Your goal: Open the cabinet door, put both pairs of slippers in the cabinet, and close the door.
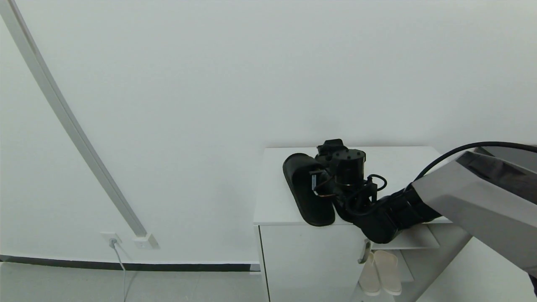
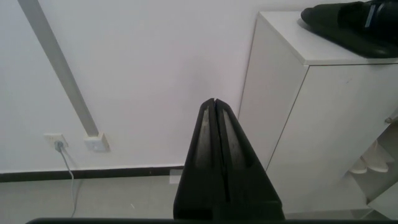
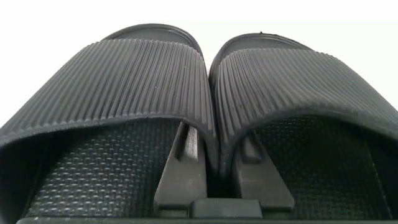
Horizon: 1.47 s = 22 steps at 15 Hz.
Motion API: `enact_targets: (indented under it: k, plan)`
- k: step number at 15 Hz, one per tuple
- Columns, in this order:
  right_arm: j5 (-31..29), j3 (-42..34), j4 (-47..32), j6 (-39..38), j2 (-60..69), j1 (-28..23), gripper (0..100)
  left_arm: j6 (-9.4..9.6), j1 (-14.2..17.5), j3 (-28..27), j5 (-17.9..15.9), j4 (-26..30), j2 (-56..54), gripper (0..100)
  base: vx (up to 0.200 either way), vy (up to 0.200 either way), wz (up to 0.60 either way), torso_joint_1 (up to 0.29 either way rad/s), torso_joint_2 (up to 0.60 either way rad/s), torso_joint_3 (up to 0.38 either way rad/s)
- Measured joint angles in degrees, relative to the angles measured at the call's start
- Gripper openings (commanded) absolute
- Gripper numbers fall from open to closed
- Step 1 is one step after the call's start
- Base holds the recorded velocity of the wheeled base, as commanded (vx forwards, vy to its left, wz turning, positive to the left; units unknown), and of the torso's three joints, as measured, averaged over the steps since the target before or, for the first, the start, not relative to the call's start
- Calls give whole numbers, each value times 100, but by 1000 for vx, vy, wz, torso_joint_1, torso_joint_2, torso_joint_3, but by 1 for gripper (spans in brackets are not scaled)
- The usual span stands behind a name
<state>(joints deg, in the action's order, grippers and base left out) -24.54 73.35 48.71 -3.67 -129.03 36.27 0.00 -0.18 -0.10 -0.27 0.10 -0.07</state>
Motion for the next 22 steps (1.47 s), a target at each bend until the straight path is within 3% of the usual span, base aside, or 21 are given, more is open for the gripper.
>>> enact_targets:
  k: [12, 22]
  plan:
    - [798, -3165, 63, -330, 2622, 929, 0, 0, 2, 0, 9, 0, 0, 0, 0, 0, 0, 0, 0, 0]
    - [803, -3345, 57, -336, 2848, 1145, 0, -5, 0, 0, 9, 0, 0, 0, -20, 0, 0, 1, 0, 0]
